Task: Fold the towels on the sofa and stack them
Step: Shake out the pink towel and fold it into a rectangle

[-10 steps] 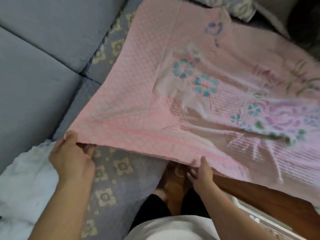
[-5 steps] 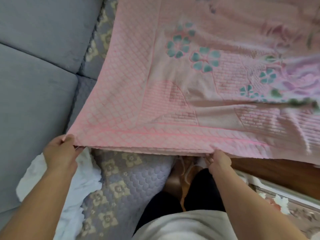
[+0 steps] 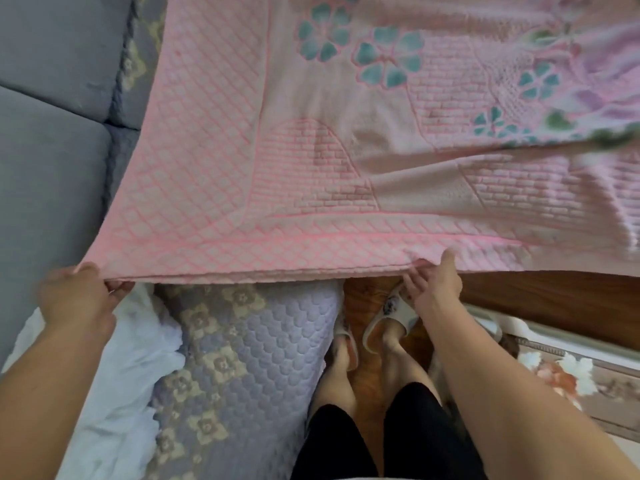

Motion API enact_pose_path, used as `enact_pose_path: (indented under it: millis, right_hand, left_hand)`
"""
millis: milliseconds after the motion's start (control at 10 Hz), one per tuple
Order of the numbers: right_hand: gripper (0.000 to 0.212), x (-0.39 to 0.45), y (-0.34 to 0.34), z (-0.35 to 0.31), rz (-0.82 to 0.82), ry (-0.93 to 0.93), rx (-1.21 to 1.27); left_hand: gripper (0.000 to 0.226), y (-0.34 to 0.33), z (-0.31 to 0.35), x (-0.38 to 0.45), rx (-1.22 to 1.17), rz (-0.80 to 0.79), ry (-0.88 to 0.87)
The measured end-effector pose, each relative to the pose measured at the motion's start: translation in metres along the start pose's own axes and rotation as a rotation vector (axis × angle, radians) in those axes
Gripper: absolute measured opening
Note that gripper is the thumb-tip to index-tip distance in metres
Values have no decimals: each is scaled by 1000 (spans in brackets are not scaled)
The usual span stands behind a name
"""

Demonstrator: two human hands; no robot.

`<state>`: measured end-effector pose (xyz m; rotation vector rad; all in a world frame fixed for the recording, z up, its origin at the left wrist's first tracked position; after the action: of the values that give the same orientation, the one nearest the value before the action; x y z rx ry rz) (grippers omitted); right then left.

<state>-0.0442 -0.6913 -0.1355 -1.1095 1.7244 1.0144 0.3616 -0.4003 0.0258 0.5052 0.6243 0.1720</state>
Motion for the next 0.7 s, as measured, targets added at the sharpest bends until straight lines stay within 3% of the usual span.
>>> enact_pose_path:
  millis: [100, 200, 300, 400, 500, 600, 700]
  right_hand:
    - [20, 0, 4, -30, 11, -53, -184]
    - [14, 4, 21, -51, 167, 145, -290]
    - [36, -36, 40, -42, 244, 317, -320]
    - [17, -38, 43, 0, 159, -46, 368]
    - [30, -22, 44, 22, 99, -46, 304]
    - [47, -15, 21, 27, -113, -32, 382]
    - [47, -16, -1, 35, -214, -93, 369]
  left_hand:
    - [22, 3, -3, 4, 21, 6, 8]
    - [13, 2, 5, 7, -15, -42, 10]
    - [36, 8, -5, 27, -107, -70, 105]
    - [40, 0, -1, 17, -113, -138, 194]
    - [26, -4, 1, 25, -29, -204, 183]
    - [25, -8, 5, 27, -82, -252, 164]
    - [24, 2, 6, 31, -76, -224, 133]
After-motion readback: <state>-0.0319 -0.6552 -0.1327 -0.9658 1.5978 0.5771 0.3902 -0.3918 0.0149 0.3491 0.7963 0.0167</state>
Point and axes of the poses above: each hand's wrist, its own x-axis towards the middle knuckle, its own y-axis out of the back of the hand, z = x × y, the point moved 3 cm from there along x, towards the middle knuckle, and after that the axes turned 1 degree about -z, right-handed, at the moved point
